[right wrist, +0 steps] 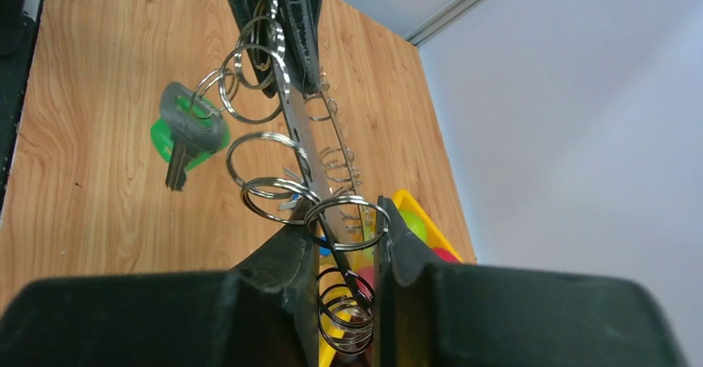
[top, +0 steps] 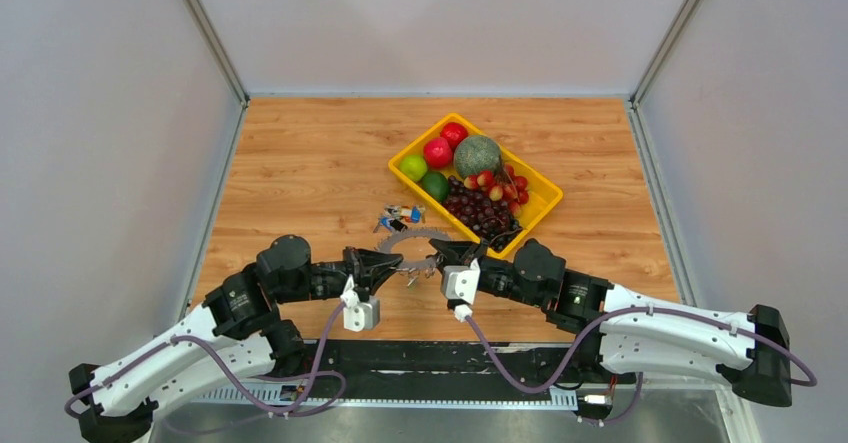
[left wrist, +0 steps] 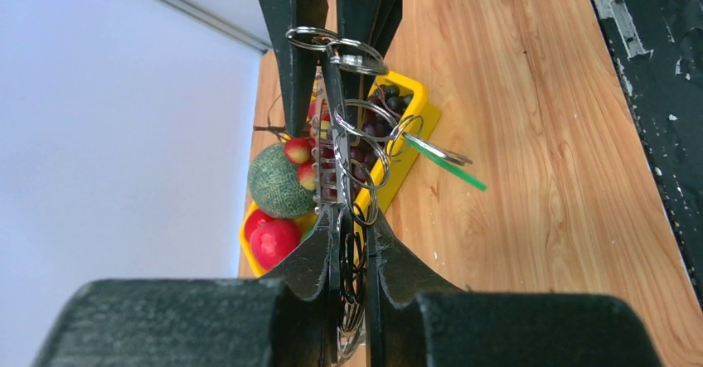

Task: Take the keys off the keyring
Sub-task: Remove the key from the keyring.

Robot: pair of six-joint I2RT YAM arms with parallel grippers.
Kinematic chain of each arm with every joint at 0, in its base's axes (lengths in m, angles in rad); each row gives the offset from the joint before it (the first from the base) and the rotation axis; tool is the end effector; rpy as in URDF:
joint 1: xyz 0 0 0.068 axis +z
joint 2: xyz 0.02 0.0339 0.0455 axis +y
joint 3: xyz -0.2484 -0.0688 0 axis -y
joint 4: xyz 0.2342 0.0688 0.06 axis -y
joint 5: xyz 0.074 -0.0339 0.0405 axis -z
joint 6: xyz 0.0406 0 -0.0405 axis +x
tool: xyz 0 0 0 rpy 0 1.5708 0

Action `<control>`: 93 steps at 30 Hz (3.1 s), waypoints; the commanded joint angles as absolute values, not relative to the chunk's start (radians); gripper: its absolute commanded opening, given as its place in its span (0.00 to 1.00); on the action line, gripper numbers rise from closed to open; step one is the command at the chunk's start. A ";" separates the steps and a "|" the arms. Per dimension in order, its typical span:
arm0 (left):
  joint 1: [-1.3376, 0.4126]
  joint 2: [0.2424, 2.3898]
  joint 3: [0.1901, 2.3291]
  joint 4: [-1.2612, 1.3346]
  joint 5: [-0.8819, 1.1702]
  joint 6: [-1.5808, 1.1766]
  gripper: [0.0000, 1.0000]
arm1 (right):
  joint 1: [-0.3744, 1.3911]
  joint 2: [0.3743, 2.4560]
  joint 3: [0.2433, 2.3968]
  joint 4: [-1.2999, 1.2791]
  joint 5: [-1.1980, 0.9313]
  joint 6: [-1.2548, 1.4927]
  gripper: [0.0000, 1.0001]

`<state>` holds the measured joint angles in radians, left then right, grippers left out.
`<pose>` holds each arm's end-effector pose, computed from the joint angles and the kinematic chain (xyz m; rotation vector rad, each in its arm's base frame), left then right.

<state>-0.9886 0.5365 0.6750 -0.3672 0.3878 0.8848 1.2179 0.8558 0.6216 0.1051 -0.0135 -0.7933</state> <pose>0.0635 -0.1244 0.3069 1.5988 0.8312 -0.4225 0.0729 0.1996 0.2903 -1.4501 0.9076 0.3280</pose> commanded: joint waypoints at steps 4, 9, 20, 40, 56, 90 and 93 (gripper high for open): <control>-0.993 0.496 0.671 -0.262 0.430 0.856 0.19 | 1.216 0.871 0.700 0.116 0.062 -0.844 0.00; -0.994 0.469 0.672 -0.269 0.423 0.783 0.42 | 1.222 0.836 0.698 0.160 0.102 -0.911 0.00; -0.994 0.347 0.670 -0.292 0.354 0.441 0.72 | 1.230 0.820 0.680 0.215 0.177 -1.120 0.00; -0.995 0.600 0.965 -0.526 0.535 1.230 0.52 | 1.205 0.755 0.741 0.040 0.017 -0.927 0.00; -1.265 0.775 1.048 -0.671 0.238 1.340 0.51 | 1.121 0.786 0.786 0.004 -0.096 -0.862 0.00; -1.382 0.786 0.927 -0.429 -0.187 1.530 0.22 | 1.069 0.799 0.778 0.004 -0.189 -0.852 0.00; -1.382 0.783 0.926 -0.429 -0.181 1.532 0.17 | 1.065 0.797 0.775 0.004 -0.192 -0.853 0.00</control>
